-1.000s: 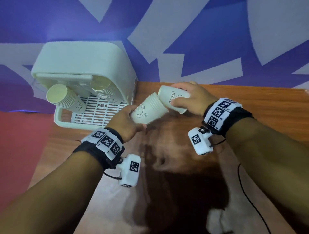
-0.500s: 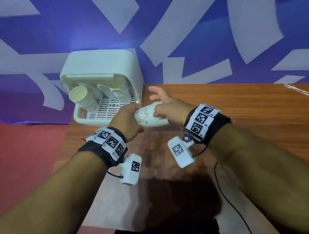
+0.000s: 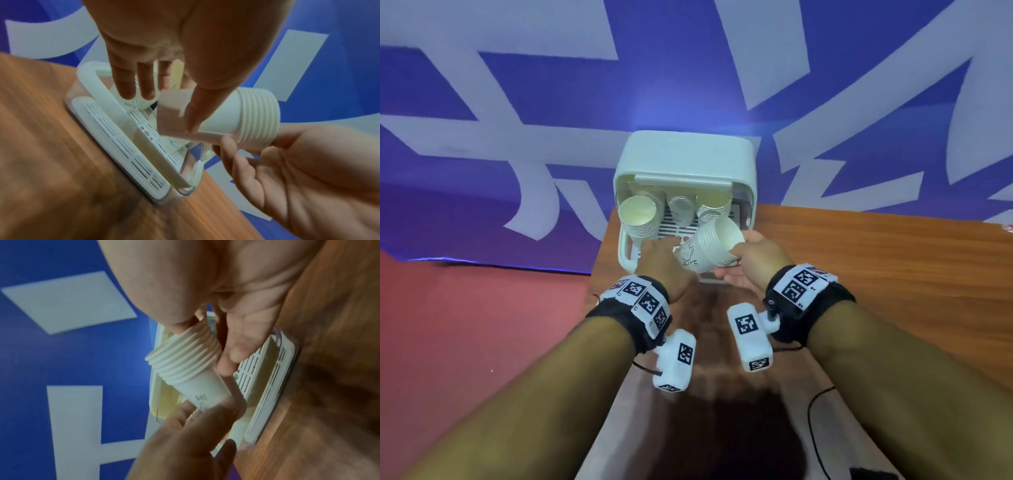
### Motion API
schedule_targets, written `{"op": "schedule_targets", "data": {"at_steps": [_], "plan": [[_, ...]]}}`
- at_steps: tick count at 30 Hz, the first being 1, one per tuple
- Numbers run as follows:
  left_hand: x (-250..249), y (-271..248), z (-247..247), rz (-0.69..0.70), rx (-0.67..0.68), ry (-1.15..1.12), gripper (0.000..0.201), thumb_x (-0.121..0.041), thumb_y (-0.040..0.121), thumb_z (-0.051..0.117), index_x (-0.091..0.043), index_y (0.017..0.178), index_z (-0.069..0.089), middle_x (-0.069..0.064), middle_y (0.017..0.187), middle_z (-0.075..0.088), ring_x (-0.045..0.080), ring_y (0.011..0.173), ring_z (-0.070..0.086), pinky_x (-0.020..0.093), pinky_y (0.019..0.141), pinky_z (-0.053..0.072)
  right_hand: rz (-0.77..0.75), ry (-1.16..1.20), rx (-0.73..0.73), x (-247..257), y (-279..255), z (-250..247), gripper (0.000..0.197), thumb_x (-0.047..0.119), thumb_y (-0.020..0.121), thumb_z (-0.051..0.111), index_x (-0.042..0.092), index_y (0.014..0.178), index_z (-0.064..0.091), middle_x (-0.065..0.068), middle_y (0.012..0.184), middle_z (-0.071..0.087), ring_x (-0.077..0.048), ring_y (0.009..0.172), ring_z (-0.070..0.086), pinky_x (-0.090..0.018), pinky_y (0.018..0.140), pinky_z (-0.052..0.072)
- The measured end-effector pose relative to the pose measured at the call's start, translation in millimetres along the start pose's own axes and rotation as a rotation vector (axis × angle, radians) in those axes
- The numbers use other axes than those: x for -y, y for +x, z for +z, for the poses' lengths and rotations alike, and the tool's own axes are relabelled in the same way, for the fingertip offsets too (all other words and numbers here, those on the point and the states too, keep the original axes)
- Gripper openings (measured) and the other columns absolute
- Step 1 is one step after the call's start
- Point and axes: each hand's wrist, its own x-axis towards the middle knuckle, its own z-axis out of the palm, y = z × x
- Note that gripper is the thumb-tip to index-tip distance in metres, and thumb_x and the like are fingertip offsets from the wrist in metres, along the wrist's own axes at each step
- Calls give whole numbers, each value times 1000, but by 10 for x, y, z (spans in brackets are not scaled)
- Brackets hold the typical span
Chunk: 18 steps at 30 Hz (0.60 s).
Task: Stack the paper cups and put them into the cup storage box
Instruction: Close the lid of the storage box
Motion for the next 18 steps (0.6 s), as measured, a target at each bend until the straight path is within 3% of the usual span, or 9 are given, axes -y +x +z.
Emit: {"op": "schedule_targets", "data": {"at_steps": [2, 4, 7, 10, 15, 18], "plan": [[126, 67, -141, -84, -56, 26, 73, -25, 69, 82, -20, 134, 49, 2, 122, 47, 24, 116, 54, 23, 96, 38, -13, -86, -80, 46, 111, 227, 31, 12, 95, 47, 20, 125, 52, -10, 89, 69, -25, 71, 73, -37, 68, 60], [238, 133, -312, -65, -148, 16, 86, -27, 70, 77, -23, 144, 33, 2, 141, 37, 22, 126, 49, 21, 99, 34, -5, -150, -118, 110, 211, 410, 29, 15, 94, 49, 21, 122, 52, -9, 84, 69, -23, 72, 72, -37, 68, 60], [343, 270, -538, 43, -241, -35, 94, -18, 68, 68, -32, 147, 20, 2, 151, 24, 23, 134, 39, 34, 110, 37, -23, -220, -162, 220, 365, 626, 25, 17, 92, 48, 22, 116, 51, -9, 78, 69, -23, 68, 69, -37, 65, 59], [291, 402, -717, 94, -275, -45, 92, -7, 77, 64, -33, 152, 17, 6, 147, 25, 27, 133, 33, 28, 103, 32, -46, -310, -208, 298, 541, 792, 36, 24, 85, 47, 20, 119, 56, -9, 82, 72, -25, 69, 72, -45, 71, 62], [236, 647, -760, 142, -228, 90, 93, -11, 81, 62, -40, 154, 12, -2, 160, 10, 29, 143, 19, 38, 111, 30, -45, -292, -234, 233, 1020, 971, 44, 29, 68, 50, 19, 111, 54, -15, 101, 70, -34, 84, 70, -51, 78, 60], [266, 714, -688, 173, -190, 139, 90, -18, 80, 61, -42, 152, 13, -7, 158, 12, 30, 144, 16, 43, 117, 28, -21, -293, -210, 160, 1154, 1021, 44, 28, 70, 56, 18, 113, 52, -11, 99, 68, -34, 85, 69, -50, 79, 59]]}}
